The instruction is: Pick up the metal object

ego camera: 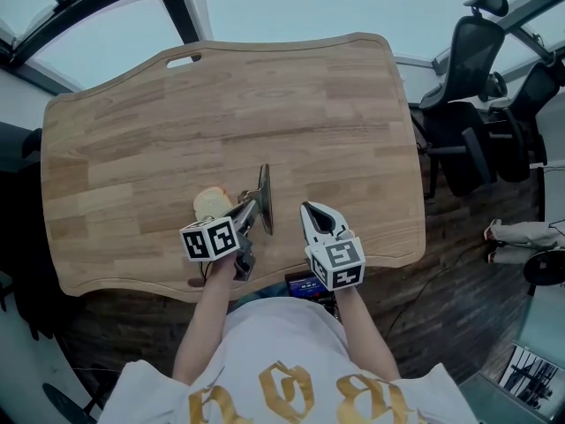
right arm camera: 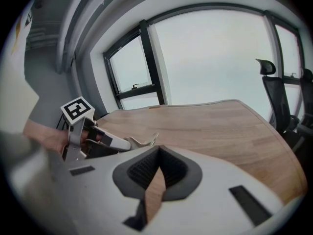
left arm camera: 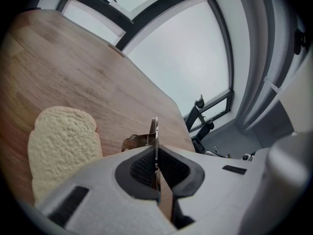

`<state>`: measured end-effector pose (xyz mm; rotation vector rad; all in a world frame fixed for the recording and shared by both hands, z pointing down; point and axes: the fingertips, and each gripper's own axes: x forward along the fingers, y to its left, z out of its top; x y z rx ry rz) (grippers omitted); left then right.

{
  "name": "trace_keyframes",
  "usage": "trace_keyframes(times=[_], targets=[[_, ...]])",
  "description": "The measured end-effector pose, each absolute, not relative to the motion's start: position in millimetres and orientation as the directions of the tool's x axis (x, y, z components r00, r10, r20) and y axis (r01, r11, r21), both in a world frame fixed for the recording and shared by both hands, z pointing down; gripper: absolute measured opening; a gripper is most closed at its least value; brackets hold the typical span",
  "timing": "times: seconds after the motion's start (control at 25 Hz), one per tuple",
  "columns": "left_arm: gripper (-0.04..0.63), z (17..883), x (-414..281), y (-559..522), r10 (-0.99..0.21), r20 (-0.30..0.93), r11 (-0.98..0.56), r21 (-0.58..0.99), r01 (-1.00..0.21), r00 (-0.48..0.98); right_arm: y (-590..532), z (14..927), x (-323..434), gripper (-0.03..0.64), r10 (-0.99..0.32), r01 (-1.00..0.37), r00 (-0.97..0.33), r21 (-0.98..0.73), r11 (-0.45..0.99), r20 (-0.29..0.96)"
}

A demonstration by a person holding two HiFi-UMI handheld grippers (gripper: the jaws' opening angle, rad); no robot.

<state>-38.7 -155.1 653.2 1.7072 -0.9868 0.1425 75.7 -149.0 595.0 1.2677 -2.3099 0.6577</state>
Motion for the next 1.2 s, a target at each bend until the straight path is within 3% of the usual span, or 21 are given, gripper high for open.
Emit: trace_keyframes(times=[1.2], targets=[[0.02, 522.2, -81.9, -137.4, -0.732, 0.299, -0.169, 0.79, -0.589, 0.612, -142.7, 513.1, 62.3, 0.011, -0.796, -0.892, -0.442, -0.106, 0.44, 0.414]])
